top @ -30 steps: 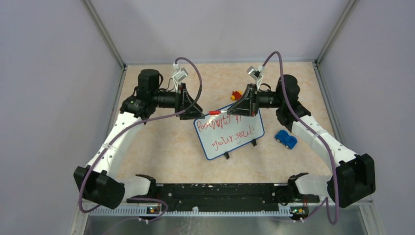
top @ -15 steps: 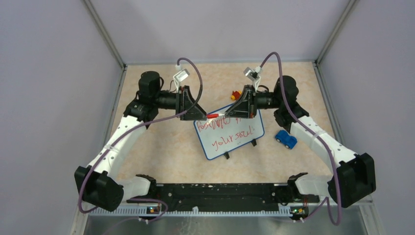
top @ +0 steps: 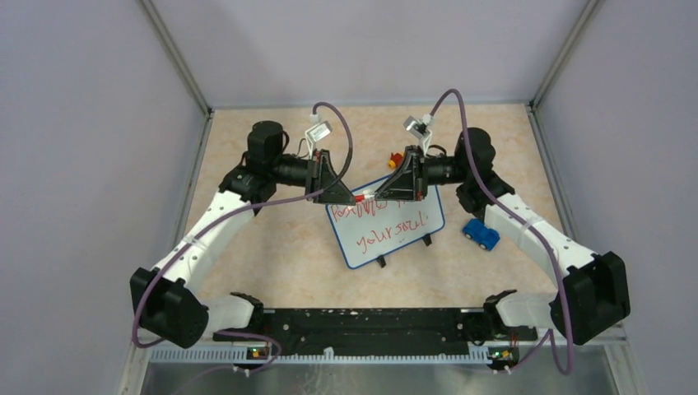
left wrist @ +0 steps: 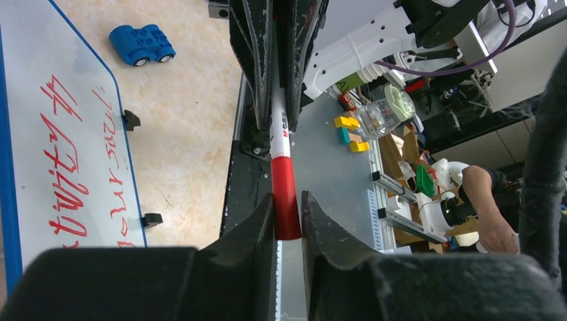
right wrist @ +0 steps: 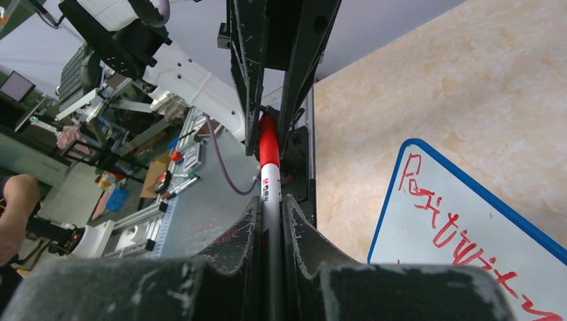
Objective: Write a sentence on the whiteboard
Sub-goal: Pass from the right arm to the left
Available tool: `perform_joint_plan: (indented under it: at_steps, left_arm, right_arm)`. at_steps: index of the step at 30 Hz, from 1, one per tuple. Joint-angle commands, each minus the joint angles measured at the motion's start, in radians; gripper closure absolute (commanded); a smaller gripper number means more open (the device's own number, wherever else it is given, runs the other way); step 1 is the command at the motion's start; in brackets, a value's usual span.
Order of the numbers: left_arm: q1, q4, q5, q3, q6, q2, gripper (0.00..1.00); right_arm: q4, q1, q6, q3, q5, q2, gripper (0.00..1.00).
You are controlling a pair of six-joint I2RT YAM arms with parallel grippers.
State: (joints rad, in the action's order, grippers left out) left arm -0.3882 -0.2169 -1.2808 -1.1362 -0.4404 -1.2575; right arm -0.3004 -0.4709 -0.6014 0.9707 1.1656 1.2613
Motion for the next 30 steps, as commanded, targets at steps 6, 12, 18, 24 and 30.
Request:
perform_joint_plan:
  at_steps: [6, 12, 18, 24, 30]
  left_arm:
    - [-0.045, 0.019, 0.003, -0.048, 0.033, -0.026, 0.99]
    - [-0.065, 0.019, 0.002, -0.082, 0.045, -0.053, 1.00]
    - [-0.081, 0.014, 0.006, -0.099, 0.064, -0.062, 1.00]
    - [-0.076, -0.296, 0.195, -0.222, 0.383, -0.047, 0.72]
    - [-0.073, -0.600, 0.349, -0.368, 0.678, -0.073, 0.62]
  right_arm:
    - [0.015, -0.046, 0.054, 0.057, -0.014, 0.020, 1.00]
    - [0.032, -0.085, 0.072, 0.060, -0.025, 0.033, 1.00]
    - [0.050, -0.107, 0.083, 0.072, -0.025, 0.041, 1.00]
    - [0.147, -0.070, 0.154, 0.072, -0.050, 0.027, 1.00]
    - [0.190, -0.020, 0.181, 0.057, -0.048, 0.002, 1.00]
